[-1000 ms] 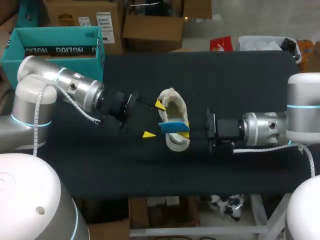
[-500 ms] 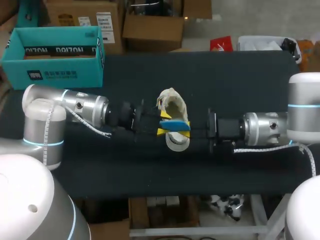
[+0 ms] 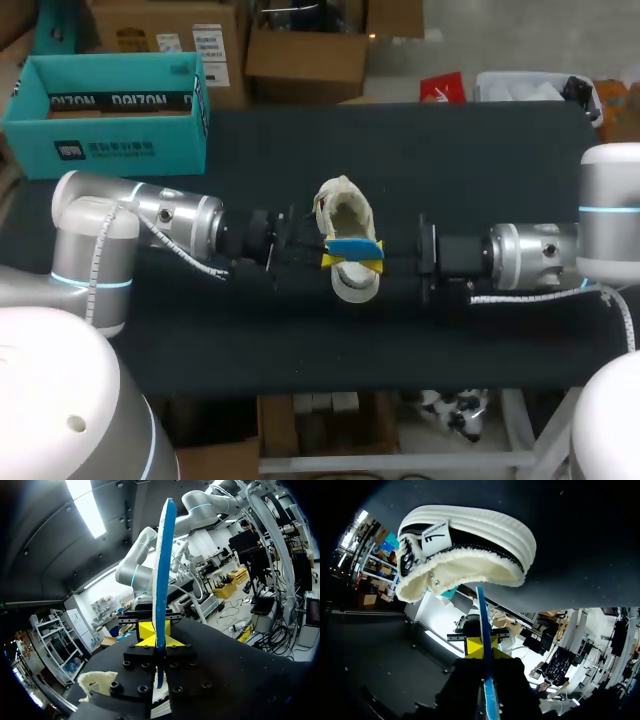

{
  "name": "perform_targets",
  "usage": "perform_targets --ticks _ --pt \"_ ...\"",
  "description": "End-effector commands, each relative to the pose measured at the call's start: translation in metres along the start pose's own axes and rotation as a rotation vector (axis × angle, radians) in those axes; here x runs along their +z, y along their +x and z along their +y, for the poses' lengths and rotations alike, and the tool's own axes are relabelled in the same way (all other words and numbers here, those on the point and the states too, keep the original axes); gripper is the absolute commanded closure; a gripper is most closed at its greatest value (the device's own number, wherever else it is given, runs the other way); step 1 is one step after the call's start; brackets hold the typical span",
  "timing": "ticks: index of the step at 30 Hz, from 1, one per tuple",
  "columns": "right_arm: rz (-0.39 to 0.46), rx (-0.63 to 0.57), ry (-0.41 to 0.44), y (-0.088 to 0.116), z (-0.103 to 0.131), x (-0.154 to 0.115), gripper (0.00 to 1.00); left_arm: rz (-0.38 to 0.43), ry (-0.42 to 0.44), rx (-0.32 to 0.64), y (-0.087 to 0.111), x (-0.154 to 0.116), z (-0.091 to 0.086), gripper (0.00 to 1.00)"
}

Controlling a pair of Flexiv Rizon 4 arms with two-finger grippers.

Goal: Open the shoe tongue, take the insole out of the shoe, put the insole back into the shoe, and pack the shoe into the shoebox

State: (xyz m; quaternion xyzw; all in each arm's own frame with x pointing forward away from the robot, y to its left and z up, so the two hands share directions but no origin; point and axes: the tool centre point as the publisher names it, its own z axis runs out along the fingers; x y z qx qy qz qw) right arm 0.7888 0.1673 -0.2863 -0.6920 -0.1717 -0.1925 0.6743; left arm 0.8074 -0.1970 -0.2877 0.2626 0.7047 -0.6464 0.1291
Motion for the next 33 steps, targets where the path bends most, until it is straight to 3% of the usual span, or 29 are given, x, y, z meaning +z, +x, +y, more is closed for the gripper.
perform_targets --ticks 1,12,17,18,23,26,29,31,33 --pt "0.001 -0.010 -0.008 0.000 -0.001 0.000 0.00 0.021 -0.001 0.014 -0.004 0.001 0.005 1.00" --pt "0.020 -0.054 -0.085 -0.007 -0.007 -0.007 0.00 0.091 -0.025 0.100 -0.029 -0.010 0.027 1.00" --pt "0.034 -0.067 -0.110 -0.004 -0.002 -0.004 0.35 0.136 -0.009 0.106 -0.033 -0.009 0.034 1.00" --pt "0.040 -0.072 -0.125 -0.003 -0.001 -0.004 0.48 0.144 -0.010 0.107 -0.033 -0.009 0.036 1.00" --pt "0.055 -0.099 -0.140 0.003 0.006 -0.002 0.63 0.190 -0.004 0.106 -0.034 -0.007 0.042 1.00" --pt "0.061 -0.116 -0.151 0.008 0.011 0.000 0.66 0.204 0.004 0.113 -0.036 -0.006 0.045 1.00" --pt "0.066 -0.128 -0.170 0.011 0.015 0.002 0.80 0.214 0.003 0.117 -0.038 -0.004 0.049 1.00" --pt "0.069 -0.136 -0.179 0.013 0.019 0.002 1.00 0.225 -0.005 0.119 -0.039 -0.003 0.051 1.00" --pt "0.069 -0.137 -0.178 0.015 0.022 0.002 1.00 0.232 -0.004 0.116 -0.040 -0.002 0.052 1.00"
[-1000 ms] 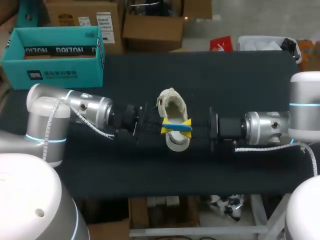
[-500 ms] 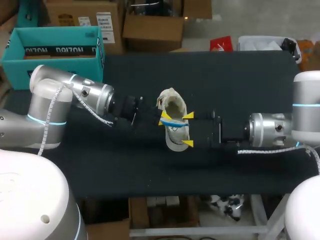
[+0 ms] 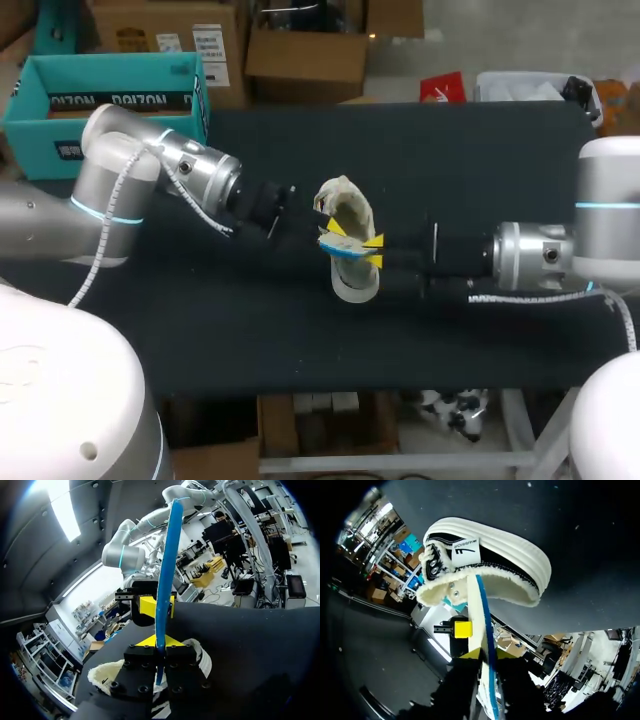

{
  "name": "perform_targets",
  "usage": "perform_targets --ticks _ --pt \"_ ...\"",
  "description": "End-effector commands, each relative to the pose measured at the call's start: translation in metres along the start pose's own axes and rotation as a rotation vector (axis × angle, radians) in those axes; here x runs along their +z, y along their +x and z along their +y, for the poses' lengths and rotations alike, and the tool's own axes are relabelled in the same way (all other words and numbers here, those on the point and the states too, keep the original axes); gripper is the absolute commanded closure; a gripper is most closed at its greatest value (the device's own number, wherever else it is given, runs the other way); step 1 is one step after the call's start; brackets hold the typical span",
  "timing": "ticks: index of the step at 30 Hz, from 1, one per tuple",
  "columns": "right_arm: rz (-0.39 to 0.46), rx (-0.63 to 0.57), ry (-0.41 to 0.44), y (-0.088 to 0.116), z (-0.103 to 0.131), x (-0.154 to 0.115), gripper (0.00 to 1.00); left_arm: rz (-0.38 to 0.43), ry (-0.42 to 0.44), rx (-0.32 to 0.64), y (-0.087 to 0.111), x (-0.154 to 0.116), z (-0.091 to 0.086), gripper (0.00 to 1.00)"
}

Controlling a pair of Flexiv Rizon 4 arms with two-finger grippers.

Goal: Open the shoe tongue, take the insole out of the shoe, put the insole back into the shoe, and pack the shoe into the shoebox

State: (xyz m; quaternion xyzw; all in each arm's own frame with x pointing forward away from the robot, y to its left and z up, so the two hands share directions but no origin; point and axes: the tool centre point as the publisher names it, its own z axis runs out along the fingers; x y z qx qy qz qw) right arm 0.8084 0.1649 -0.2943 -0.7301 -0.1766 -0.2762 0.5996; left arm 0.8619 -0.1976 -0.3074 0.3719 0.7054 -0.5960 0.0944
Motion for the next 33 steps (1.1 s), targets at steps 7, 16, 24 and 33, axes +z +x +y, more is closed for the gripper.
perform_targets --ticks 7,16,24,33 --pt "-0.014 -0.049 -0.046 0.002 0.010 0.007 1.00 0.051 0.021 -0.005 -0.007 0.006 0.015 1.00" --pt "-0.030 -0.096 -0.071 0.004 0.028 0.011 1.00 0.082 0.014 0.002 -0.011 0.010 0.033 1.00" --pt "0.010 -0.106 -0.040 0.005 0.037 0.005 1.00 0.089 0.023 -0.007 -0.008 0.002 0.031 1.00" --pt "0.026 -0.108 -0.049 0.006 0.022 0.008 1.00 0.111 0.028 0.014 -0.007 0.002 0.018 1.00"
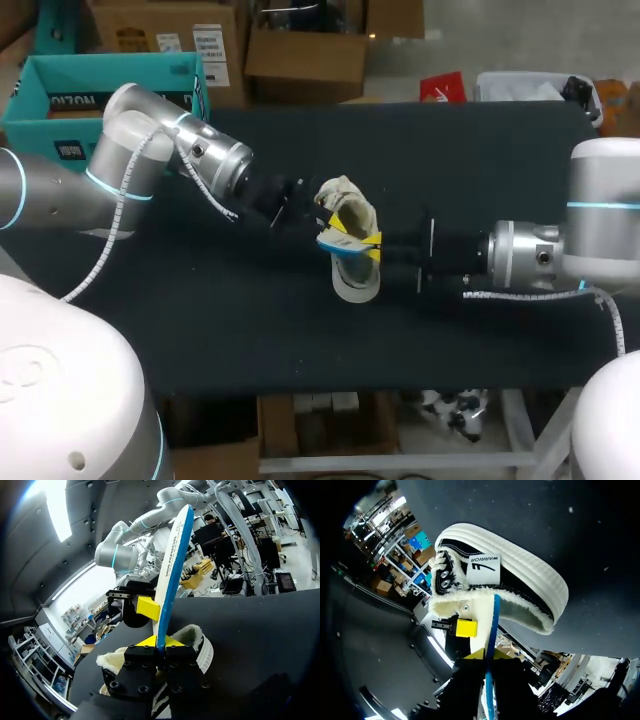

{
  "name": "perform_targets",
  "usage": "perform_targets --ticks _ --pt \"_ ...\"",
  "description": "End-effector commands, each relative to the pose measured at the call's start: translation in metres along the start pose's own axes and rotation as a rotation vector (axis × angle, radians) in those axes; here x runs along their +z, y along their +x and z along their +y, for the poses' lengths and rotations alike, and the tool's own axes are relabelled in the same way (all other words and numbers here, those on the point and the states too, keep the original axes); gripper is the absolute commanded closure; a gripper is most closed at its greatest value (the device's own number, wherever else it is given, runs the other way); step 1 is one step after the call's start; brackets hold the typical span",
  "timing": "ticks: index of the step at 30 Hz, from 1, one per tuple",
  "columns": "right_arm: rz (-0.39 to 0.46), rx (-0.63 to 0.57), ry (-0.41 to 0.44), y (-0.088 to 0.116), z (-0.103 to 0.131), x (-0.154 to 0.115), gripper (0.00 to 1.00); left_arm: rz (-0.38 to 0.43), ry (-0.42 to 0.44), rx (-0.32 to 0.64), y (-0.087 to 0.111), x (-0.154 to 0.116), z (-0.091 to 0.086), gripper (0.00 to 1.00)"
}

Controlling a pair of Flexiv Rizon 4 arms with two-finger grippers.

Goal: Open the shoe tongue, take the insole out of the shoe, put the insole back into the shoe, and pack the shoe into the shoebox

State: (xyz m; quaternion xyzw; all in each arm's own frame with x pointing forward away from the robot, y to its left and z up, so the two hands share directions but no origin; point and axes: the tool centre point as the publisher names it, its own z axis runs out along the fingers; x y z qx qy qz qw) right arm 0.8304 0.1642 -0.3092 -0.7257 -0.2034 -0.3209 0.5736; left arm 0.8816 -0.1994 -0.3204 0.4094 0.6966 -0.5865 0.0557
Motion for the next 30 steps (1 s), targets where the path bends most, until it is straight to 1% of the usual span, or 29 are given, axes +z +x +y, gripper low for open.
perform_targets --ticks 1,4,6,11,19,25,30 --pt "-0.003 0.004 -0.018 -0.004 -0.001 0.003 1.00 0.013 -0.005 -0.004 0.001 0.005 -0.003 1.00" --pt "-0.004 0.018 -0.015 -0.008 0.004 0.005 1.00 0.033 -0.009 -0.019 0.003 0.008 0.002 1.00" --pt "-0.003 0.021 -0.013 -0.010 0.005 0.005 1.00 0.041 -0.006 -0.020 0.004 0.009 0.003 1.00" --pt "0.004 0.025 -0.007 -0.013 -0.002 0.010 1.00 0.054 -0.007 -0.011 0.004 0.005 -0.003 1.00" --pt "0.016 0.035 -0.010 -0.017 -0.004 0.015 1.00 0.061 -0.002 -0.006 0.003 0.004 -0.004 1.00" --pt "0.035 0.055 0.002 -0.021 0.006 0.015 1.00 0.081 -0.006 -0.024 0.003 0.005 0.003 1.00" --pt "0.037 0.066 0.000 -0.020 0.017 0.013 1.00 0.087 -0.016 -0.033 0.001 0.006 0.011 1.00"
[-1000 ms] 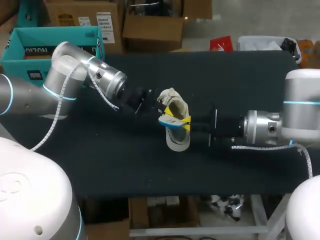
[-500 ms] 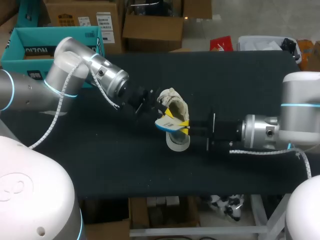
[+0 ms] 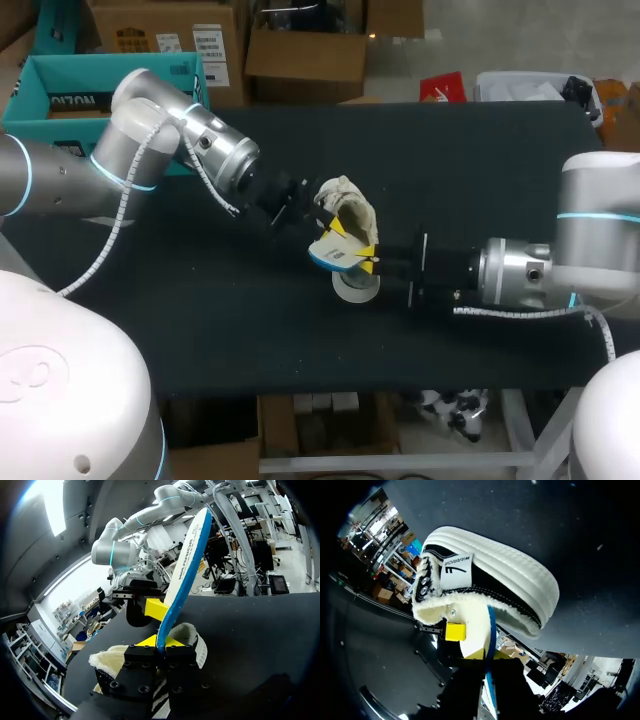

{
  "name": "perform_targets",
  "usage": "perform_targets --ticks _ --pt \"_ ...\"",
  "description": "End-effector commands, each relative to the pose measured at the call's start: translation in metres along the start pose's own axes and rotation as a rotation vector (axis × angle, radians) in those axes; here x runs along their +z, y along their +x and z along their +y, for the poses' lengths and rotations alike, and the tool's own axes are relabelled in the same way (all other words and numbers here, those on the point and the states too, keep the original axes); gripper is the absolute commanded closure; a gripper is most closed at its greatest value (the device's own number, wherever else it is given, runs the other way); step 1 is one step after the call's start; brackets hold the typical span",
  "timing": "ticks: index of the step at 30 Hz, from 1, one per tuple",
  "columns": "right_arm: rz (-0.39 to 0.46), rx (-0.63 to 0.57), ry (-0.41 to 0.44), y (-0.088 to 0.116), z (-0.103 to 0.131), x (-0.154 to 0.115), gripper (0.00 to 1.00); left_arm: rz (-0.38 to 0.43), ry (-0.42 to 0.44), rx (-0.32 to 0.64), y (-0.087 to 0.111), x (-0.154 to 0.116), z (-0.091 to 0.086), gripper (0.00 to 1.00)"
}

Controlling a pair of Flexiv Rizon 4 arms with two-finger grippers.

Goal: Open the shoe tongue, take the insole out of the shoe, put the insole back into the shoe, and pack the shoe into the shoebox

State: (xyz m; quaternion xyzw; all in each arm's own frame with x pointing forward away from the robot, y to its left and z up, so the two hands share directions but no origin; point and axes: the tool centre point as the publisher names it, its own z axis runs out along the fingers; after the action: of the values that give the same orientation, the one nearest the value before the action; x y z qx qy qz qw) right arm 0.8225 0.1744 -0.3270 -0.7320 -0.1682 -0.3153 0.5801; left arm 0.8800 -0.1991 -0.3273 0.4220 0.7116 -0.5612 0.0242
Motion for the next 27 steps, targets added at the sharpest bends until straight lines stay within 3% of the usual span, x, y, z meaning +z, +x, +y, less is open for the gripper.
perform_targets --ticks 1,8,19,21,23,25,27 --pt "0.002 0.003 0.023 0.000 0.015 0.002 1.00 0.008 0.009 -0.005 -0.005 0.004 0.008 1.00" --pt "0.008 0.019 0.027 0.003 0.037 0.001 1.00 0.018 -0.008 -0.030 -0.011 0.005 0.019 1.00" --pt "0.027 0.014 0.021 0.007 0.041 -0.006 1.00 0.023 -0.003 -0.036 -0.009 0.004 0.020 1.00" --pt "0.032 0.013 0.017 0.008 0.039 -0.009 1.00 0.028 -0.004 -0.027 -0.007 0.005 0.016 0.71" --pt "0.036 0.012 0.012 0.009 0.038 -0.011 1.00 0.032 -0.009 -0.015 -0.006 0.005 0.011 0.56" --pt "0.039 0.014 0.005 0.010 0.038 -0.013 1.00 0.033 -0.010 -0.002 -0.004 0.005 0.006 0.52" --pt "0.039 0.014 0.002 0.010 0.038 -0.014 1.00 0.032 -0.012 0.012 -0.004 0.005 0.000 0.57"
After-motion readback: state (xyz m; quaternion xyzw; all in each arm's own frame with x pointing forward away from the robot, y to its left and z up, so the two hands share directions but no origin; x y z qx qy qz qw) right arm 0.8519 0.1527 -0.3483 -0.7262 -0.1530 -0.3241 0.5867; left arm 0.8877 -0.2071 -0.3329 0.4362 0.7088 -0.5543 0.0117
